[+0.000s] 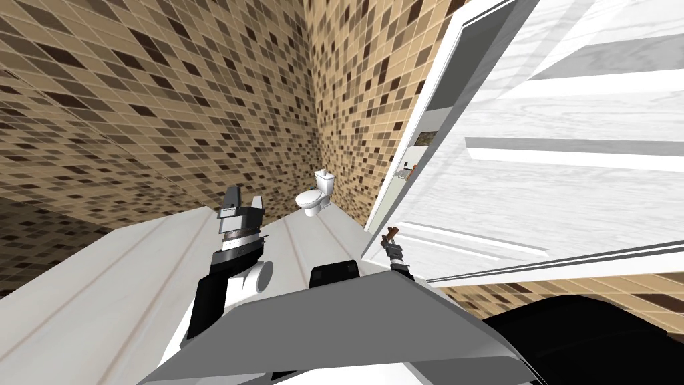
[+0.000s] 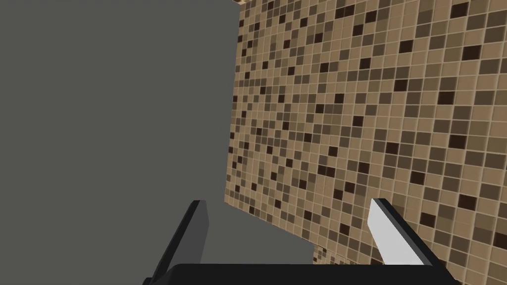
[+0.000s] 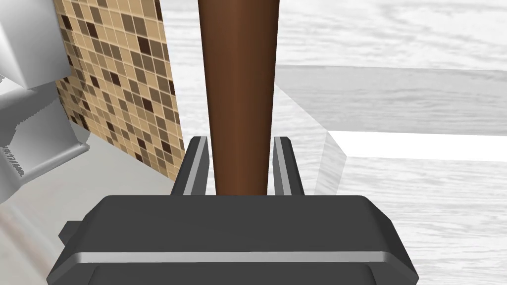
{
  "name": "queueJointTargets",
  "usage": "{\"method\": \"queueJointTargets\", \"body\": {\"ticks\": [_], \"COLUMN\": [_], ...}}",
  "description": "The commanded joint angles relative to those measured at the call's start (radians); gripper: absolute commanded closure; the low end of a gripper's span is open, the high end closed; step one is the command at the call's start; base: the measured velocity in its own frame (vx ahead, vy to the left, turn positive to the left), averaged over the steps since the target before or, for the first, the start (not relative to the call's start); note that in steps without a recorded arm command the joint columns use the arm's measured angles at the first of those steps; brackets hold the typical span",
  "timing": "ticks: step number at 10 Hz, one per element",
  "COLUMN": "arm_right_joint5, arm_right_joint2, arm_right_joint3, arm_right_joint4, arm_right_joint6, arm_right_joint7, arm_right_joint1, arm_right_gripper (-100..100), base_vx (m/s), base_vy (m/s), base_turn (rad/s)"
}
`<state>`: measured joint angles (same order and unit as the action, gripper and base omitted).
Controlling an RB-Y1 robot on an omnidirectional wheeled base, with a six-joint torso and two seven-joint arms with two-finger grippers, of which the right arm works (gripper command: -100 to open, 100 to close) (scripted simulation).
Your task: Pull the door open
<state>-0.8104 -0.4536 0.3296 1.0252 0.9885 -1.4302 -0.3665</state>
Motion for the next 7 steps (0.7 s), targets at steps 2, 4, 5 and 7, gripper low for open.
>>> {"method": "queueJointTargets", "body": {"ticks": [2,4,5,7], "arm_right_joint5": [0.015,0.025,0.033,0.047], "arm_right_joint2": [-0.010,-0.019,-0.026,-0.040], "arm_right_joint3": [0.025,0.041,0.053,0.077], "arm_right_joint4": [0.003,0.005,0.007,0.010], "arm_right_joint6": [0.012,0.023,0.032,0.048], "arm_right_joint7": [-0.012,-0.022,-0.030,-0.044], "arm_right_joint1": [-0.009,-0.016,-0.020,-0.029], "arm_right_gripper": [100,100,100,100], "base_vx": [-0.117,-0.191,-0.201,-0.201], "base_vy": [-0.007,-0.003,-0.014,-0.021], "base_turn": [0.045,0.061,0.065,0.065]}}
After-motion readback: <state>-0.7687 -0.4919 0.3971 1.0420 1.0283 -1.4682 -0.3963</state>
